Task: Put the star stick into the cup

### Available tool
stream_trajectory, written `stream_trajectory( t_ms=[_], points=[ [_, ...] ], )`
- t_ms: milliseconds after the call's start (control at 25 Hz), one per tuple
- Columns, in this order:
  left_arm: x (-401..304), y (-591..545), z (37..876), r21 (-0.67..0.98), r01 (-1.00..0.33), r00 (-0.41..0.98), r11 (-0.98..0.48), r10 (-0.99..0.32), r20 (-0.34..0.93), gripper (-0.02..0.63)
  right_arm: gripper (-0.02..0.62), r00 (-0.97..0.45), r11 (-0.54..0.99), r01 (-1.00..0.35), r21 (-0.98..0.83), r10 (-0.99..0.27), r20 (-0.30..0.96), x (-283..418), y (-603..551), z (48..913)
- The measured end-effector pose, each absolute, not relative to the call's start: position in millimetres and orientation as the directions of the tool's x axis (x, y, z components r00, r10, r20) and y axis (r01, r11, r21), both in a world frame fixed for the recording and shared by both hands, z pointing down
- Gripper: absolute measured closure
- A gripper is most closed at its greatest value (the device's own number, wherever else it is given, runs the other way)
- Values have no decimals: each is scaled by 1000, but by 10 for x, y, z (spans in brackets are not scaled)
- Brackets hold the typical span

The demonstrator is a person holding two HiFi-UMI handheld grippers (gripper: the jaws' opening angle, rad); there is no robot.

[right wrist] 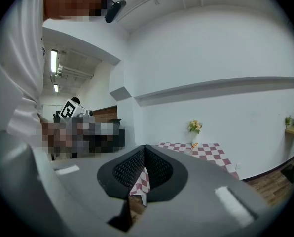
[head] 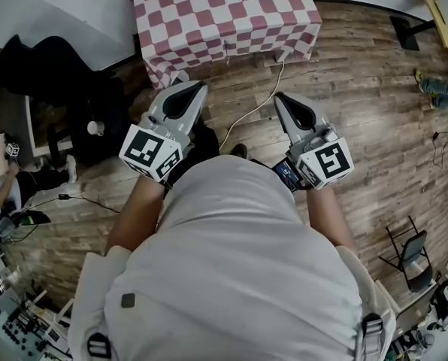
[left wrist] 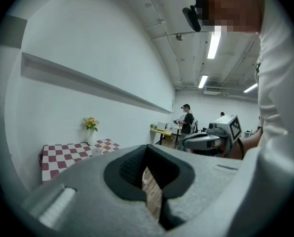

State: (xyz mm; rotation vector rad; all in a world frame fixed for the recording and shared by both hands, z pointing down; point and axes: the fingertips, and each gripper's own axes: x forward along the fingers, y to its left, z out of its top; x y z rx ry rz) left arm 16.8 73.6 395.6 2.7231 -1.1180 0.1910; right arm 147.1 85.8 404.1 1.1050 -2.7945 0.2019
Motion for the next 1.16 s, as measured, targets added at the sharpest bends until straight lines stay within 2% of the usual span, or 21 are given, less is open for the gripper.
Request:
stream_trajectory(
  t_ms=[600,1160],
  points=[
    [-38,945,3843,113,-701,713,-704,-684,157,603,586,-714,717,-694,-58,-676,182,1364,1110,3966],
    [130,1147,3845,105,-705,709,-702,-689,149,603,586,-713,720,-693,-39,-675,192,1552,1277,3965]
  ],
)
